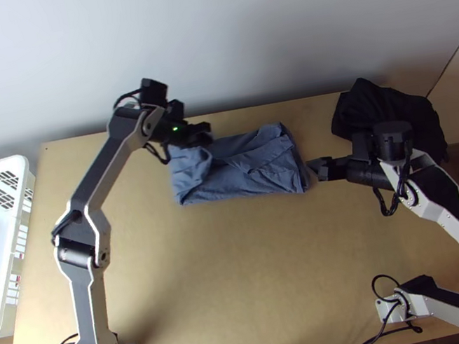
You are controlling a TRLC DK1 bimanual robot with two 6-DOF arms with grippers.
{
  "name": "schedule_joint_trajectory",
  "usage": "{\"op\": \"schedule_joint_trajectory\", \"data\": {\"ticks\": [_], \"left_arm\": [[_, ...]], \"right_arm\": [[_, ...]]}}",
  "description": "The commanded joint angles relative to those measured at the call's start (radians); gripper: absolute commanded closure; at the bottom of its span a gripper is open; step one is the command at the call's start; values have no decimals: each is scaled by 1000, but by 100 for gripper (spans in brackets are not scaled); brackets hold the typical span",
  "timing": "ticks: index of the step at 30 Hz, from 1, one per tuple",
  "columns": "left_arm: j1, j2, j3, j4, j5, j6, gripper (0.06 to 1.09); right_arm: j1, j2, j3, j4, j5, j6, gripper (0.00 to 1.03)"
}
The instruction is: Fold the t-shirt
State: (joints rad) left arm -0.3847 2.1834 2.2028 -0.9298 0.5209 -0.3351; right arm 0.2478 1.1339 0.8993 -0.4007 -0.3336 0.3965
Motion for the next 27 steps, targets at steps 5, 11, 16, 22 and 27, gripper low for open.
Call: {"op": "schedule_joint_trajectory", "data": {"ticks": [5,11,16,22,27], "left_arm": [[-158,85,69,146,-5,-74,105],[-207,142,80,273,-7,-139,105],[-250,184,87,352,-13,-160,105],[-267,205,92,531,-28,-223,105],[-303,239,95,657,-33,-240,105]], "right_arm": [[2,1,-111,85,1,13,4],[1,3,-155,114,1,16,4],[-10,-6,-177,114,1,11,4],[-30,-26,-204,114,1,5,4],[-33,-33,-215,115,1,7,4]]}}
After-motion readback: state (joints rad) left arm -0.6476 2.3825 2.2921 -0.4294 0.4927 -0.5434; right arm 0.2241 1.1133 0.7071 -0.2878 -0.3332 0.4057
